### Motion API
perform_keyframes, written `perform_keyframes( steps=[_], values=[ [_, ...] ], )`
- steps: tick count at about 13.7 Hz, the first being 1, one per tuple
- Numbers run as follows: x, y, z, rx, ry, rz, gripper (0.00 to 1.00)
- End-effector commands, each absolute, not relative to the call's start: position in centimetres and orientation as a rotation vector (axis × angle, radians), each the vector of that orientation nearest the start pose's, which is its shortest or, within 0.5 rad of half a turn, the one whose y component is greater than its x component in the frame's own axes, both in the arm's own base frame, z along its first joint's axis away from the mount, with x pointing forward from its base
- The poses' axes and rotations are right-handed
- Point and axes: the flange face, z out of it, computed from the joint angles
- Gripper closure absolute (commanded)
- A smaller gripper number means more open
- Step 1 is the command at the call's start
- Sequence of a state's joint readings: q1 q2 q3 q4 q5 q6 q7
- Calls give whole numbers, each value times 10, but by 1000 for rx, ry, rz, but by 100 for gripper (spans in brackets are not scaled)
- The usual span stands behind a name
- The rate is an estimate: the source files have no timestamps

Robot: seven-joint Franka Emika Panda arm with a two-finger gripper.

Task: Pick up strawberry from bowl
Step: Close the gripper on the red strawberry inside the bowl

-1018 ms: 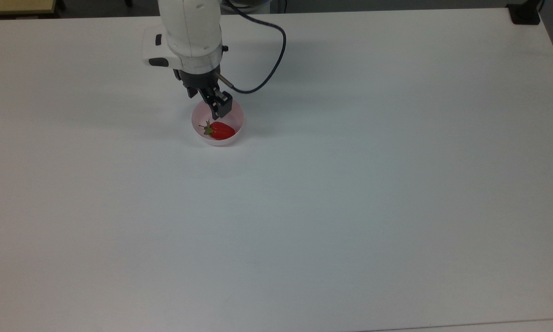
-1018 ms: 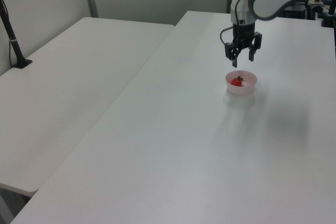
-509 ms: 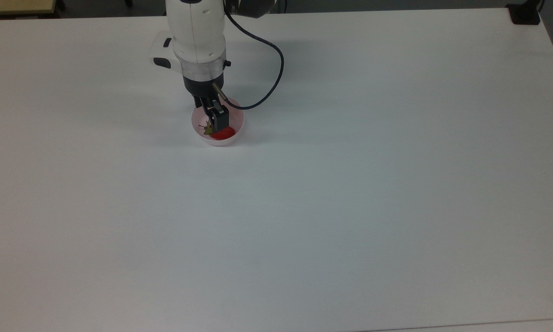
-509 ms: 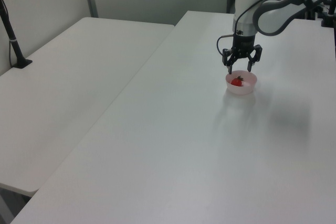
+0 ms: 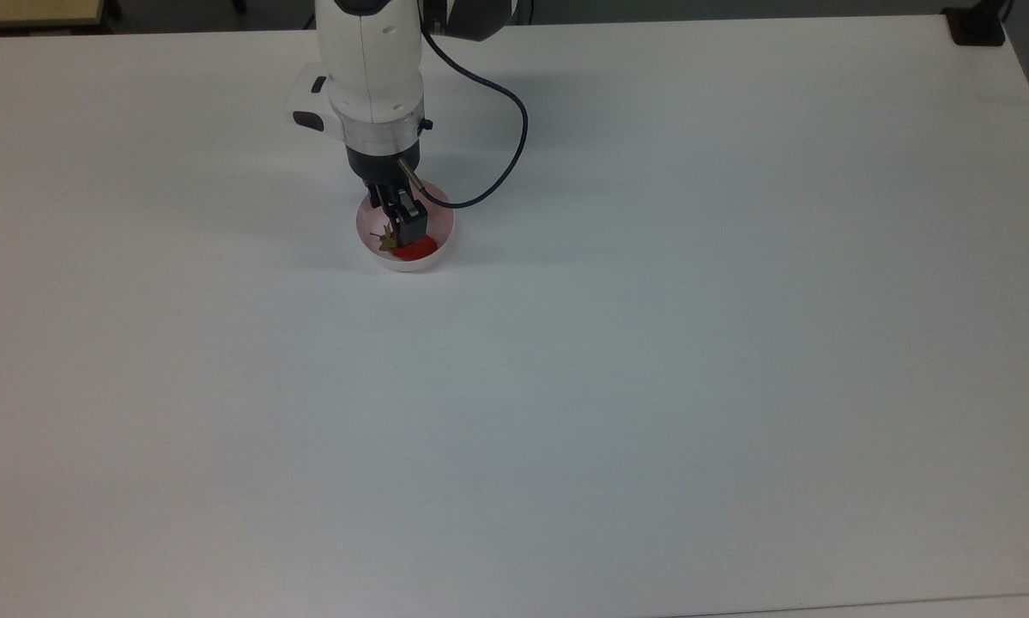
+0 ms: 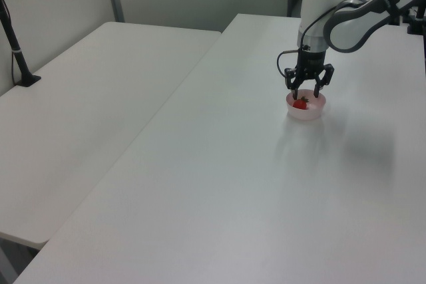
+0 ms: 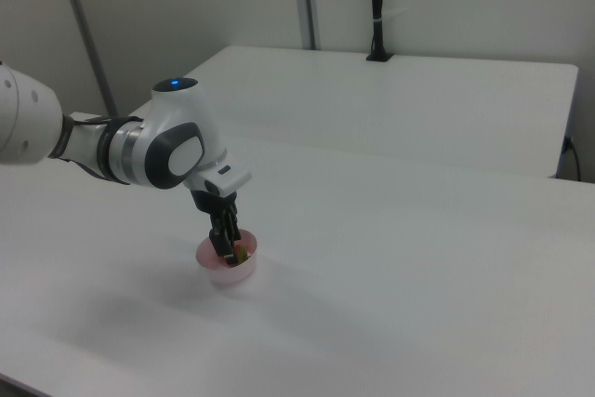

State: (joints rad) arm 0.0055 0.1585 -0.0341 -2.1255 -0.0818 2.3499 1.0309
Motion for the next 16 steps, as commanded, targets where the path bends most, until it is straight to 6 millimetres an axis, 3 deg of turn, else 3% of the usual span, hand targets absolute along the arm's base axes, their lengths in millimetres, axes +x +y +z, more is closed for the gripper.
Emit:
perform_keyframes(
  steps=[1, 8, 13, 16],
  values=[
    [569, 4, 326, -2783, 1495, -152, 33],
    [572, 4, 316, -2781, 1488, -164, 33],
    [571, 2, 311, -2820, 1465, -167, 62],
    [570, 1, 320, -2835, 1454, -169, 63]
  ],
)
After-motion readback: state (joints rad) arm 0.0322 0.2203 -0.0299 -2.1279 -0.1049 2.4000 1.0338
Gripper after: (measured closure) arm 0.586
